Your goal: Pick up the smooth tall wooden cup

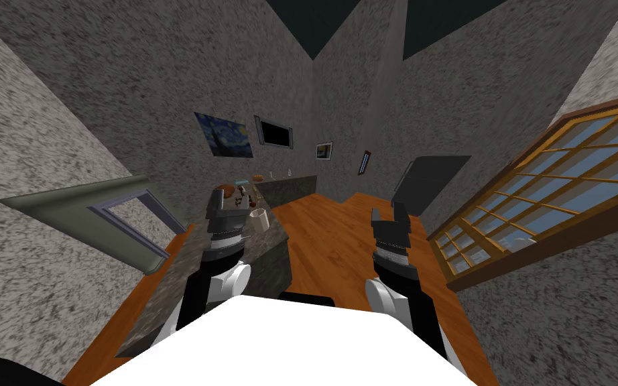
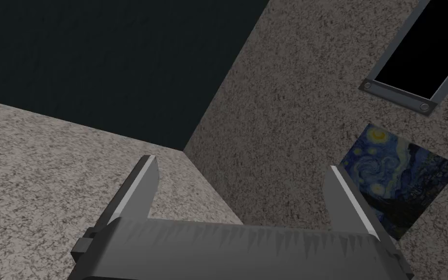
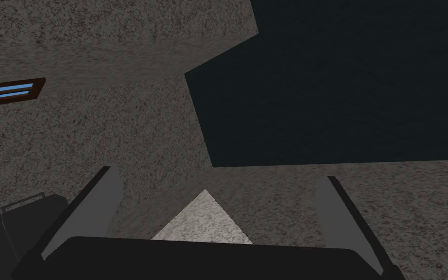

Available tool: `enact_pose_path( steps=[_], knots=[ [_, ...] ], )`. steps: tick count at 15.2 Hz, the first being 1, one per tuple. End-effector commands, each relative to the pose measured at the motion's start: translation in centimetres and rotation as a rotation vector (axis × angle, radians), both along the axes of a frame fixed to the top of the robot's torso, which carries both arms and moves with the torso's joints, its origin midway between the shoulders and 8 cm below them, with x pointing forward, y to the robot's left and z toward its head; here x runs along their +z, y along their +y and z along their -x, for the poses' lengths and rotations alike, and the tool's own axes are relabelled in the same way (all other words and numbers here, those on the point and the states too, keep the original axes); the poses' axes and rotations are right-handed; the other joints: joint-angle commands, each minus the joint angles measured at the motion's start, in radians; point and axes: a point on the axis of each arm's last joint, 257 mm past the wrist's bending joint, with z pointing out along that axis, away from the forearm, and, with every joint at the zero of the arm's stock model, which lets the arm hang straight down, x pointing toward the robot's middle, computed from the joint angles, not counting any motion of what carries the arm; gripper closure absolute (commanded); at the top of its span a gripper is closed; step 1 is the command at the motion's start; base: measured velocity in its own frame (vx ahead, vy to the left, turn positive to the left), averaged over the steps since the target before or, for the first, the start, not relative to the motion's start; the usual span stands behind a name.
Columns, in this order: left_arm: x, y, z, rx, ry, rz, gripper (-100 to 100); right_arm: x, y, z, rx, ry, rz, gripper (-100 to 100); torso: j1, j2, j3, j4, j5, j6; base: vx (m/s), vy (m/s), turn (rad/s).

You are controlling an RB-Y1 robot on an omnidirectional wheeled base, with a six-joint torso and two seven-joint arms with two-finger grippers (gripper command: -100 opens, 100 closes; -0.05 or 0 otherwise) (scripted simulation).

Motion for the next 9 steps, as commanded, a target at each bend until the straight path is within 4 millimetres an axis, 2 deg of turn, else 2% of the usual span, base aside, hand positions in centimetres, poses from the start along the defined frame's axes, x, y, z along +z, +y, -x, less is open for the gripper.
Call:
enact_pose_path(
  steps=[1, 3, 9],
  knots=[
    [-0.5, -0.1, -0.6, -0.013, 0.03, -0.027, -100, 0.0, 0.0, 0.0, 0.0, 0.0, 0.0, 0, 0.0, 0.0, 0.0, 0.0, 0.0, 0.0, 0.0, 0.0, 0.0],
    [-1.0, -0.1, -1.2, -0.02, 0.059, -0.046, -100, 0.0, 0.0, 0.0, 0.0, 0.0, 0.0, 0, 0.0, 0.0, 0.0, 0.0, 0.0, 0.0, -0.003, -0.016, -0.001],
    [-4.6, 1.2, -4.5, -0.034, 0.231, -0.117, -100, 0.0, 0.0, 0.0, 0.0, 0.0, 0.0, 0, -0.002, 0.0, 0.0, 0.0, 0.0, 0.0, 0.001, -0.027, -0.002]
  ],
)
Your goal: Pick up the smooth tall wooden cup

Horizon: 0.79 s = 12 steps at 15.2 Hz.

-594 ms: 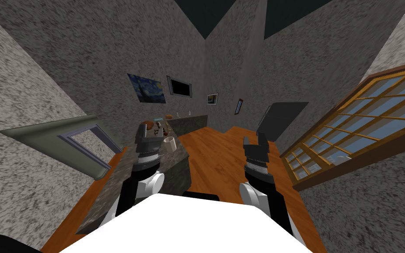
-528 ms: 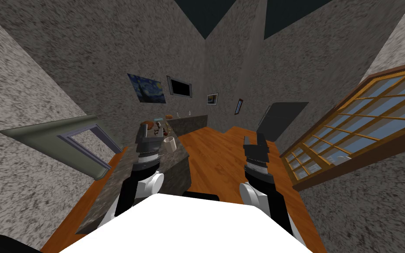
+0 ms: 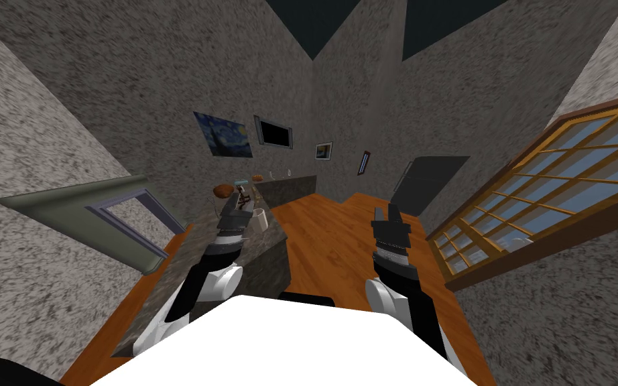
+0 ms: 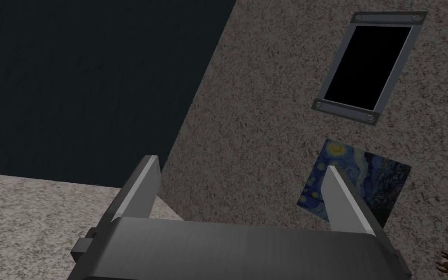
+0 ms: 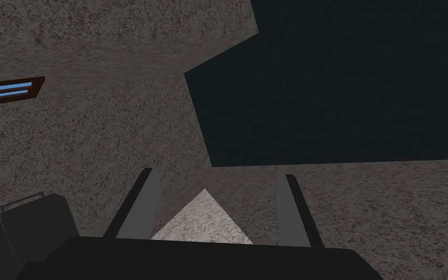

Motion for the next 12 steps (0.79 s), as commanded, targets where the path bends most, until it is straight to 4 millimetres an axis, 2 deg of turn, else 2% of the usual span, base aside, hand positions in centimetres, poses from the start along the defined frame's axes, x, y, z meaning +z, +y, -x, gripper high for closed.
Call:
enact_pose_path(
  steps=[1, 4, 6, 7, 9, 10, 12],
  knots=[
    [-1.2, 0.7, -1.1, 0.002, 0.056, -0.014, -100, 0.0, 0.0, 0.0, 0.0, 0.0, 0.0, 0, 0.0, 0.0, 0.0, 0.0, 0.0, 0.0, 0.0, -0.03, -0.003],
    [-3.5, 2.3, -2.8, 0.012, 0.16, -0.047, -100, 0.0, 0.0, 0.0, 0.0, 0.0, 0.0, 0, 0.0, 0.0, 0.0, 0.0, 0.0, 0.0, 0.005, -0.034, -0.005],
    [-4.0, 2.4, -3.1, 0.014, 0.184, -0.045, -100, 0.0, 0.0, 0.0, 0.0, 0.0, 0.0, 0, 0.0, 0.0, 0.0, 0.0, 0.0, 0.0, 0.005, -0.028, -0.001],
    [-5.0, 3.4, -3.8, 0.022, 0.227, -0.061, -100, 0.0, 0.0, 0.0, 0.0, 0.0, 0.0, 0, 0.0, 0.0, 0.0, 0.0, 0.0, 0.0, 0.008, -0.029, -0.007],
    [-5.6, 3.5, -4.1, 0.024, 0.254, -0.059, -100, 0.0, 0.0, 0.0, 0.0, 0.0, 0.0, 0, 0.0, -0.001, 0.0, 0.0, 0.0, 0.0, 0.008, -0.027, -0.004],
    [-6.7, 4.7, -4.8, 0.035, 0.302, -0.074, -100, 0.0, 0.0, 0.0, 0.0, 0.0, 0.0, 0, 0.0, 0.0, 0.0, 0.0, 0.0, 0.0, 0.005, -0.027, -0.008],
    [-7.3, 4.8, -5.0, 0.037, 0.328, -0.071, -100, 0.0, 0.0, 0.0, 0.0, 0.0, 0.0, 0, 0.0, 0.0, 0.0, 0.0, 0.0, 0.0, 0.006, -0.028, -0.004]
  ],
)
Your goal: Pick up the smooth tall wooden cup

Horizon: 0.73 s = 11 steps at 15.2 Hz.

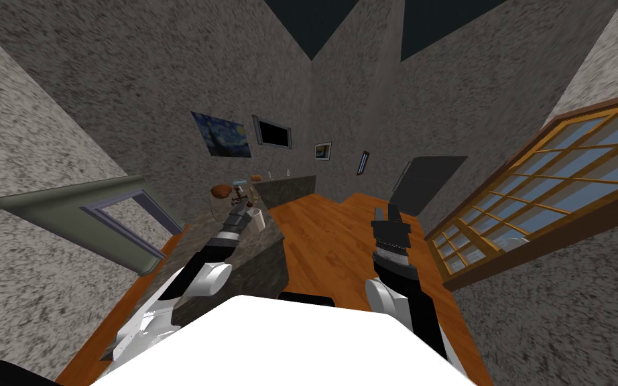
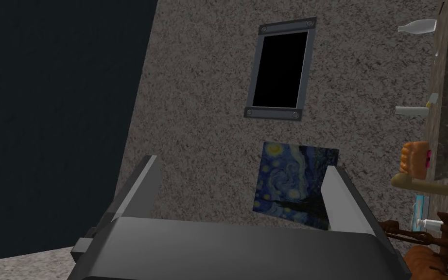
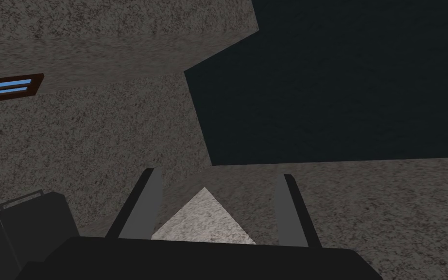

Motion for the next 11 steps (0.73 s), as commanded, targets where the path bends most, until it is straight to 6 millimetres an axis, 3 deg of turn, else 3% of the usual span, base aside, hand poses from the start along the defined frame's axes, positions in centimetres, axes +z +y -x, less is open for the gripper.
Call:
enact_pose_path(
  steps=[1, 3, 4, 6, 7, 9, 10, 11],
  knots=[
    [-1.6, 1.5, -0.6, 0.016, 0.07, -0.016, -100, 0.0, 0.0, 0.0, 0.0, 0.0, 0.0, 0, 0.0, 0.0, 0.0, 0.0, 0.0, 0.0, 0.006, -0.031, -0.009],
    [-2.2, 1.7, -0.9, 0.021, 0.097, -0.014, -100, 0.0, 0.0, 0.0, 0.0, 0.0, 0.0, 0, 0.0, 0.0, 0.0, 0.0, 0.0, 0.0, 0.009, -0.033, -0.005],
    [-3.3, 3.2, -1.4, 0.036, 0.148, -0.027, -100, 0.0, 0.0, 0.0, 0.0, 0.0, 0.0, 0, 0.0, 0.0, 0.0, 0.0, 0.0, 0.0, 0.014, -0.031, -0.011],
    [-4.0, 3.3, -1.6, 0.041, 0.176, -0.024, -100, 0.0, 0.0, 0.0, 0.0, 0.0, 0.0, 0, 0.0, 0.0, 0.0, 0.0, 0.0, 0.0, 0.013, -0.031, -0.005],
    [-4.8, 5.0, -1.9, 0.057, 0.216, -0.038, -100, 0.0, 0.0, 0.0, 0.0, 0.0, 0.0, 0, 0.0, 0.0, 0.0, 0.0, 0.0, 0.0, 0.012, -0.036, -0.011],
    [-5.8, 5.2, -2.1, 0.063, 0.254, -0.034, -100, 0.0, 0.0, 0.0, 0.0, 0.0, 0.0, 0, -0.001, -0.001, 0.0, 0.0, 0.0, 0.0, 0.014, -0.036, -0.006],
    [-6.4, 6.9, -2.4, 0.081, 0.292, -0.046, -100, 0.0, 0.0, 0.0, 0.0, 0.0, 0.0, 0, -0.001, -0.001, 0.0, 0.0, 0.0, 0.0, 0.023, -0.035, -0.019],
    [-7.0, 7.0, -2.4, 0.085, 0.315, -0.043, -100, 0.0, 0.0, 0.0, 0.0, 0.0, 0.0, 0, 0.0, -0.001, -0.001, 0.0, 0.0, 0.0, 0.026, -0.041, -0.017]
  ],
)
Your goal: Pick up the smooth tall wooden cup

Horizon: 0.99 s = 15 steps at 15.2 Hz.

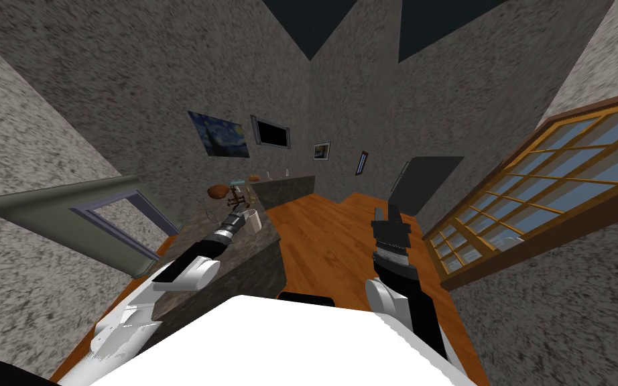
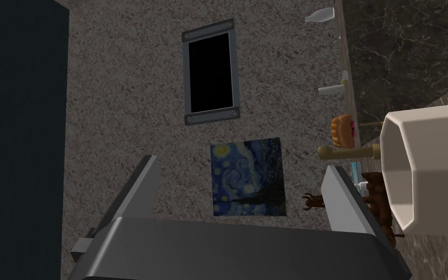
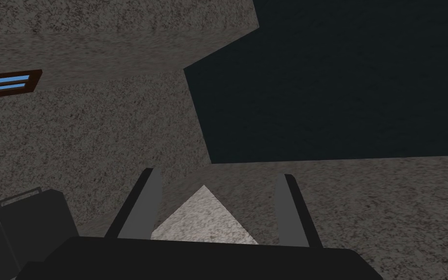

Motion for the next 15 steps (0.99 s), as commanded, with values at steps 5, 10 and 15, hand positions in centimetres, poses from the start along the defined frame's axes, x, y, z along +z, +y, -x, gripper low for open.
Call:
enact_pose_path(
  steps=[5, 10, 15],
  knots=[
    [-3.2, 2.8, -0.2, 0.043, 0.14, -0.004, -100, 0.0, 0.0, 0.0, 0.0, 0.0, 0.0, 0, 0.001, 0.0, 0.0, 0.0, 0.0, 0.0, 0.016, -0.024, -0.007],
    [-5.2, 6.9, -0.2, 0.095, 0.256, -0.014, -100, 0.0, 0.0, 0.0, 0.0, 0.0, 0.0, 0, 0.001, 0.0, 0.0, 0.0, 0.0, 0.0, 0.021, -0.031, -0.013],
    [-7.2, 9.2, 0.2, 0.132, 0.359, -0.008, -100, 0.0, 0.0, 0.0, 0.0, 0.0, 0.0, 0, 0.0, 0.0, 0.0, 0.0, 0.0, 0.0, 0.023, -0.029, -0.016]
  ],
)
